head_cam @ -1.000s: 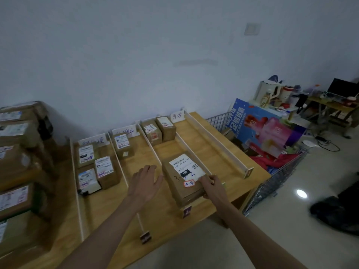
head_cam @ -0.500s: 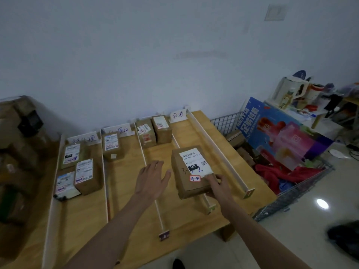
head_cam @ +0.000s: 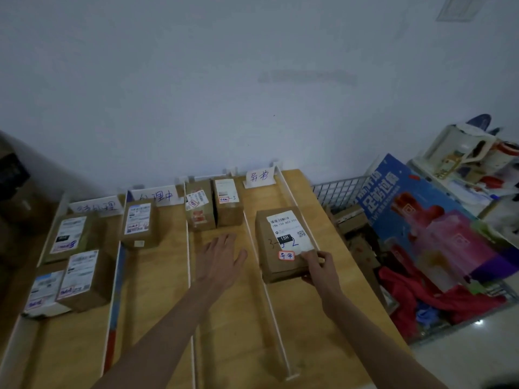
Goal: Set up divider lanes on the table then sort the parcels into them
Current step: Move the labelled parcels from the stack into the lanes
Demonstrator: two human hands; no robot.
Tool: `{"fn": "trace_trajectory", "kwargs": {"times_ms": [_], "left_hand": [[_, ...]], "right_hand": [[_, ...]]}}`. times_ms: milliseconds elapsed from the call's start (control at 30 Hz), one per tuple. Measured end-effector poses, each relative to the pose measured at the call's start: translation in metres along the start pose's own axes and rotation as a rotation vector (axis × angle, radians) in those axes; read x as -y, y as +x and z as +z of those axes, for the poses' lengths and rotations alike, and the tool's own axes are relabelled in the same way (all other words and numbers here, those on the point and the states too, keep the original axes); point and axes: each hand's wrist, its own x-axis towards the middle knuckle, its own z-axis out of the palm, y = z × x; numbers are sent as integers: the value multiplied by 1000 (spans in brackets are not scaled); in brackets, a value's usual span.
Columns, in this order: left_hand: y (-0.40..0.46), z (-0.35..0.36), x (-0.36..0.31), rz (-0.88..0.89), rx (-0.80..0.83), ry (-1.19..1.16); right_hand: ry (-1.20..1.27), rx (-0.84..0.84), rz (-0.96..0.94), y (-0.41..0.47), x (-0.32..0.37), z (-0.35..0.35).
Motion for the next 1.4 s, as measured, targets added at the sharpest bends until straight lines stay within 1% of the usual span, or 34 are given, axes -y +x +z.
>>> {"fn": "trace_trajectory", "kwargs": {"times_ms": [300, 467, 633, 833, 1000, 1233, 1400], "left_hand": [[75, 23, -35, -83, 16, 9], [122, 45, -47, -183, 45, -20], [161, 63, -48, -249, 67, -36], [199, 78, -28, -307, 25, -58], [216, 82, -10, -354, 15, -52], [211, 85, 6, -360, -41, -48], [203, 91, 16, -367, 0, 13]], "right_hand": [[-66, 42, 7, 103, 23, -4], [-119, 126, 56, 174, 31, 6], [-140, 184, 119, 236, 27, 25], [-129, 218, 174, 297, 15, 57], [-149, 241, 166, 333, 5, 85], [-207, 228, 163, 362, -5, 117], [-312, 279, 148, 362, -2, 123]]}}
